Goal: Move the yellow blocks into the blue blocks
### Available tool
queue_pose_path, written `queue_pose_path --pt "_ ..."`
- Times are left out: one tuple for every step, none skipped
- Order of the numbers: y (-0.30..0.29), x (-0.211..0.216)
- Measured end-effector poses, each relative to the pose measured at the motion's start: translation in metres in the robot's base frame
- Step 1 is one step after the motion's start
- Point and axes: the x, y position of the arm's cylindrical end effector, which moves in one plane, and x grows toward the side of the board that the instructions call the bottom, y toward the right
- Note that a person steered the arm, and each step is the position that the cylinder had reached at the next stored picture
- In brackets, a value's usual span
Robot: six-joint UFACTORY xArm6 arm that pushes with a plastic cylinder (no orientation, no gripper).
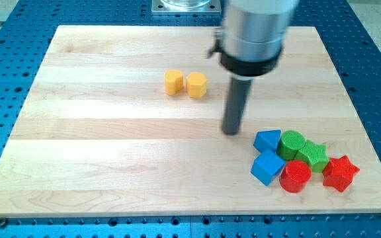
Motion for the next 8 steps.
queue_pose_path --pt "-0.042 -0.029" --pt "-0.042 -0.081" --pt "-0.111 -0.11" --pt "-0.12 -0.129" --pt "-0.043 -0.142" --pt "0.011 -0.075" --pt "0.034 -0.042" --pt "0.016 -0.087"
